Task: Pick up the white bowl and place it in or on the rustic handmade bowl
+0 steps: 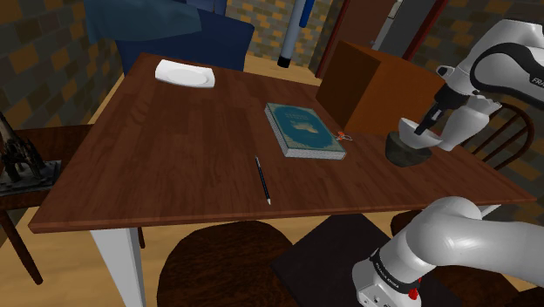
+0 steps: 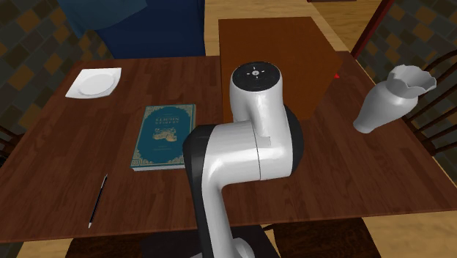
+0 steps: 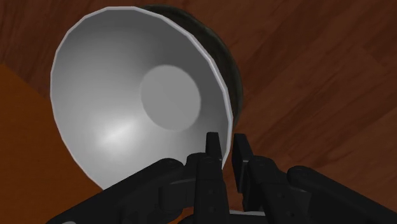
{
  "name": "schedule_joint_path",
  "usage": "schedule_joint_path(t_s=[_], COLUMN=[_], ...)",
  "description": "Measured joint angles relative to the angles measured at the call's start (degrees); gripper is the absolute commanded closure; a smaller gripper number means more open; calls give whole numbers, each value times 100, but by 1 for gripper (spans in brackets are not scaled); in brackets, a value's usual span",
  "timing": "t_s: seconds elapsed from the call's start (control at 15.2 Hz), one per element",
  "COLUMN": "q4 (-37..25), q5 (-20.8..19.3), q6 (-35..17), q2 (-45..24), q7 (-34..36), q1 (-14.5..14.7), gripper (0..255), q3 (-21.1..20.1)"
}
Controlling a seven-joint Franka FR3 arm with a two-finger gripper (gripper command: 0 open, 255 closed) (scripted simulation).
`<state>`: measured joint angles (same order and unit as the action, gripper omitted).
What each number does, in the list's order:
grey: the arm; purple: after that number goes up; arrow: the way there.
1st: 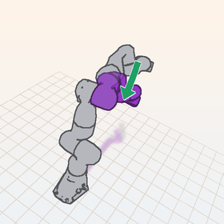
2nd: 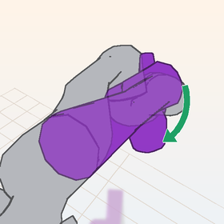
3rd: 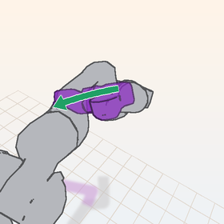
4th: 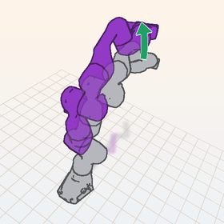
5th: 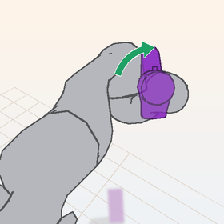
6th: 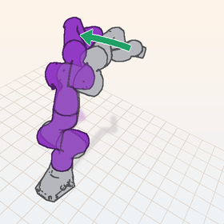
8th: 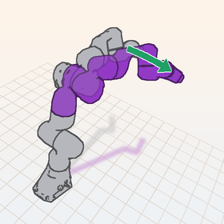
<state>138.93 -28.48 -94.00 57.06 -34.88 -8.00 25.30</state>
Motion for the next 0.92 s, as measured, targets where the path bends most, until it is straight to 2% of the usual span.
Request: schedule_joint_path(t_s=[0.4, 0.73, 0.92], q4=[0, -650, -734], q5=[0, 209, 236], q6=[-1, 548, 612], q2=[1, -119, -146], q7=[0, -64, -69], q1=[0, 56, 66], gripper=[0, 0, 0], q3=[0, -256, -285])
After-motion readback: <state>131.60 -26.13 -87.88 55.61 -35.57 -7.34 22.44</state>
